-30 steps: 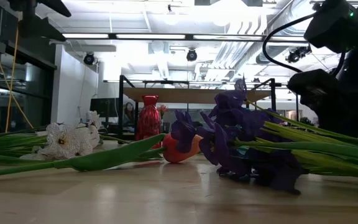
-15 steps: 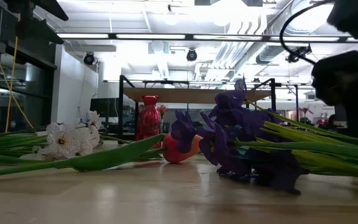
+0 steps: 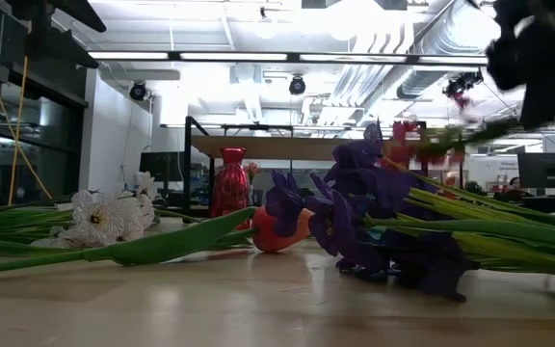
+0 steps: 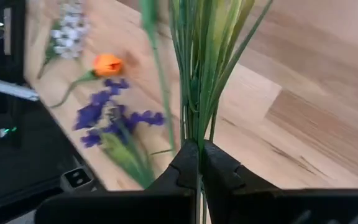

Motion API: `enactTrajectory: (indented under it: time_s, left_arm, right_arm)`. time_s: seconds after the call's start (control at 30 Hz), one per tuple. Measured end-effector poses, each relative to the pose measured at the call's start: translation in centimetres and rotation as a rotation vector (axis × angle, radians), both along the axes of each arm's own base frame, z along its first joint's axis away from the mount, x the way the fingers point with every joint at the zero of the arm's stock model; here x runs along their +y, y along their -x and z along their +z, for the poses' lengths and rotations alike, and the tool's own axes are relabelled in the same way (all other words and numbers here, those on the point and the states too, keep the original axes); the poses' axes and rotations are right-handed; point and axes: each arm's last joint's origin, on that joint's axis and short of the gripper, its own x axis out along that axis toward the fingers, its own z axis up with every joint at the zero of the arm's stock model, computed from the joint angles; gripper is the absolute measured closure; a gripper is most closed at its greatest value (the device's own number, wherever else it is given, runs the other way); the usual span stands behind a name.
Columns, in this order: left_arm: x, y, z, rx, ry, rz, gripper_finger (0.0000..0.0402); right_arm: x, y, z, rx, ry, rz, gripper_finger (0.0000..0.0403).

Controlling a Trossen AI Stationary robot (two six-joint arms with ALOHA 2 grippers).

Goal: Pick and place flowers into a vace then onto a shelf
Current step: Put the red flowers into the blue vase

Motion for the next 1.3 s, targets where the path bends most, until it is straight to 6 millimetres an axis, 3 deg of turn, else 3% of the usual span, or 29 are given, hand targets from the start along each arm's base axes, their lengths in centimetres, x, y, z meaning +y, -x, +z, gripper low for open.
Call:
enactTrajectory:
  time_s: [0.13,0.3,0.43,0.6,0.73,0.87,1.3]
  left_arm:
    - [0.0,0.0,0.0,0.0,0.0,0.0,0.0016]
    - [0.0,0.0,0.0,0.0,0.0,0.0,0.0016]
    - [0.1,0.0,0.0,0.0,-0.011,0.016,0.0016]
    - [0.1,0.0,0.0,0.0,-0.014,0.021,0.0016]
    - [0.1,0.0,0.0,0.0,-0.014,0.021,0.0016]
    - [0.1,0.0,0.0,0.0,-0.014,0.021,0.0016]
    - [0.1,0.0,0.0,0.0,-0.016,0.023,0.0016]
  right_arm:
    - [-0.4,0.4,3.8,-0.047,0.087,0.01,0.0402]
    - [-1.0,0.3,9.2,-0.246,0.3,-0.024,0.0402]
    - [-1.5,0.1,12.9,-0.386,0.562,-0.056,0.0402]
    - [-1.5,-1.1,15.7,-0.5,0.951,-0.113,0.0403]
    - [-1.1,-2.6,16.1,-0.491,1.191,-0.158,0.0403]
    - [-0.5,-4.2,14.8,-0.433,1.313,-0.213,0.0403]
    - [-0.3,-8.4,10.0,-0.504,1.357,-0.339,0.0403]
